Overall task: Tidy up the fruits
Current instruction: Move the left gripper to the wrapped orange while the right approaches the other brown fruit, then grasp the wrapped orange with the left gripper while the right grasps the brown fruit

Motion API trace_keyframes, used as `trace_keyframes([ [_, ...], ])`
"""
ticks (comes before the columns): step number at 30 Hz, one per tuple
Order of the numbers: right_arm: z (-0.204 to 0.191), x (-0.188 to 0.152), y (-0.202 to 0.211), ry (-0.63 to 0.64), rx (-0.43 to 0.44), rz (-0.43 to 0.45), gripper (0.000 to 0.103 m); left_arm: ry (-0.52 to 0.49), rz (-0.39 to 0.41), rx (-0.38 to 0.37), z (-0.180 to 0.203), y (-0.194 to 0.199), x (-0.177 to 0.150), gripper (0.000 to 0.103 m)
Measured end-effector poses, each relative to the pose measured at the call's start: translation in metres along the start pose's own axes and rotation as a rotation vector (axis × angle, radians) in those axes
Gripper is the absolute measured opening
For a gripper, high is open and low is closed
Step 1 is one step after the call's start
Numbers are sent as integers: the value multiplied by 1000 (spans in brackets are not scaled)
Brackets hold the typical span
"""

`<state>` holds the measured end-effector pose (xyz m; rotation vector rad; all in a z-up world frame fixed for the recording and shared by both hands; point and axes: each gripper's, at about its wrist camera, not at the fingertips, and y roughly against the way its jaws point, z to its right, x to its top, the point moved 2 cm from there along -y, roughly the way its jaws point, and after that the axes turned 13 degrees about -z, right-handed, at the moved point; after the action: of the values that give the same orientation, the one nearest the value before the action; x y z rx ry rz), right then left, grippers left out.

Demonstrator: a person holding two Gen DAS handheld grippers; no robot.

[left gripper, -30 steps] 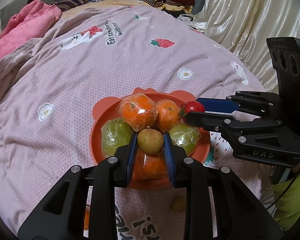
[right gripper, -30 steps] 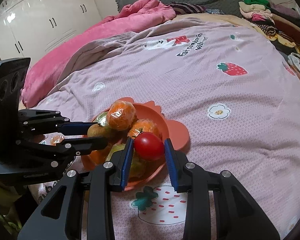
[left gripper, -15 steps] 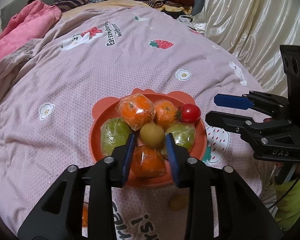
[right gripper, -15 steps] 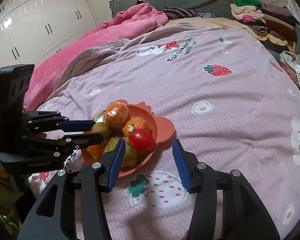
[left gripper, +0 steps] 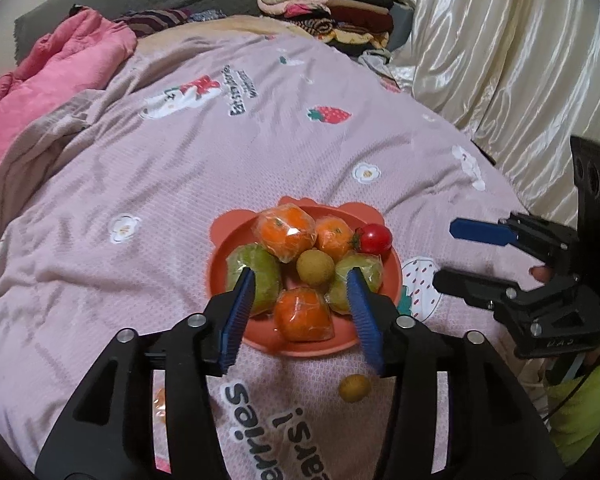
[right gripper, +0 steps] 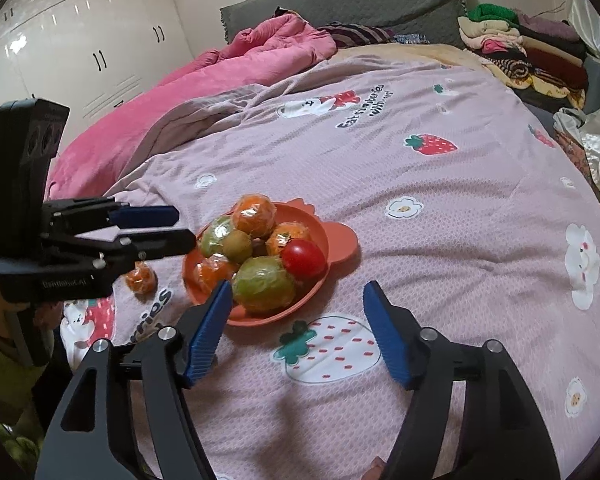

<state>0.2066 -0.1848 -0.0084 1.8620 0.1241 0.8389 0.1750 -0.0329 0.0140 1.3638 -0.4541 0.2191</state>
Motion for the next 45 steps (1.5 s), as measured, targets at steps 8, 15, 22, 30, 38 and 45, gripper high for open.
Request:
trace_keyframes([
  [8,-20,-9,10,34,-14,8,76,33,37,18,-15,26,-10,63],
  [15,-41,-18,10,62,-16,-2,80,85,60,35,-36,42,-22,78],
  [22,-57,-24,4,79,-11,-21,80,114,61,48,-52,50,-37,84],
  [30,-69,-27,2,100,-16,-33,80,141,53,72,-66,53,-53,87],
  [38,-79,-30,-7,114,-17,-53,80,147,22,93,-73,42,-72,88],
  [45,-84,-34,-19,122,-32,-76,80,155,-1,106,-79,30,-82,88],
])
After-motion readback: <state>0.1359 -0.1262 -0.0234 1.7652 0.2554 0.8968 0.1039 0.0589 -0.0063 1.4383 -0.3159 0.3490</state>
